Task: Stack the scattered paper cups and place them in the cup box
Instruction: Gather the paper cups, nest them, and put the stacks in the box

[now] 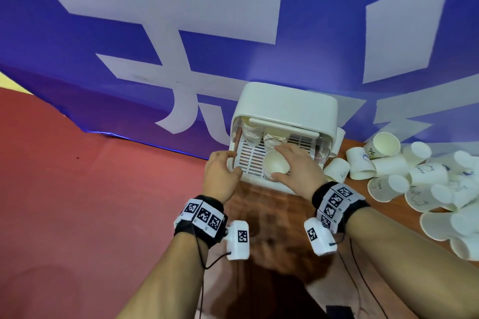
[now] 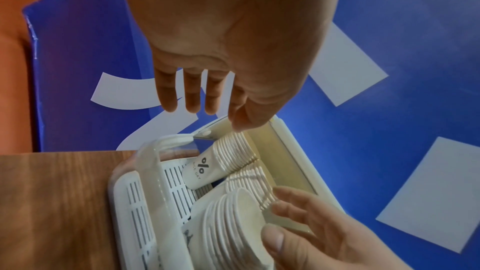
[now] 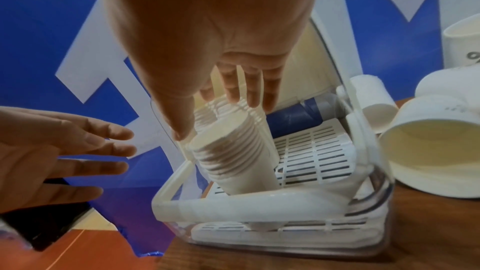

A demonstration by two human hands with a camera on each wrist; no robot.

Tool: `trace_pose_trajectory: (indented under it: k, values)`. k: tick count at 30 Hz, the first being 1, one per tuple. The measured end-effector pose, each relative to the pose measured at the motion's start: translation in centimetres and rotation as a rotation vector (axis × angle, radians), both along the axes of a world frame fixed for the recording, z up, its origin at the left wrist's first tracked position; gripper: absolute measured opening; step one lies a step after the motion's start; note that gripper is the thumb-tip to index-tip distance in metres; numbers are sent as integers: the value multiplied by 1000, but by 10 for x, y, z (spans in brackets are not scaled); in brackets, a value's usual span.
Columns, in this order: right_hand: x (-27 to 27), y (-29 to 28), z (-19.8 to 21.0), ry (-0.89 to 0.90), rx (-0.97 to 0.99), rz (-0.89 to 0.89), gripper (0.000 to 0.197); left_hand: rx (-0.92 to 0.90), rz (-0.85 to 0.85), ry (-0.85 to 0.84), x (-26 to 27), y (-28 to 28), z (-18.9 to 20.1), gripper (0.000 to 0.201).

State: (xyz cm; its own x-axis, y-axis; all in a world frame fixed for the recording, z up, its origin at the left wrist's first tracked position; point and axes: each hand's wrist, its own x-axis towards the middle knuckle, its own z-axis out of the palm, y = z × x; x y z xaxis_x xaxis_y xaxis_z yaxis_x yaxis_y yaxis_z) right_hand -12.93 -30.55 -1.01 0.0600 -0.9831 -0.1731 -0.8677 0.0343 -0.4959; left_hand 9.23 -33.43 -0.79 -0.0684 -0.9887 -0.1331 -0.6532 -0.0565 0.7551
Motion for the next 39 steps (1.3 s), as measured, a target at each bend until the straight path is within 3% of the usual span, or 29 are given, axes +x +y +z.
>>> trace_pose_trajectory:
  k: [8, 25, 39]
  values:
    - [-40, 38, 18, -81, -71, -16, 52, -28, -56, -2, -43, 35, 23, 38]
    - [-212, 154, 38, -94, -67, -208, 45, 38, -195, -2, -210, 109, 20, 38]
    - [-283, 154, 8, -109, -10, -226, 48, 42, -126, -163, -265, 112, -10, 53]
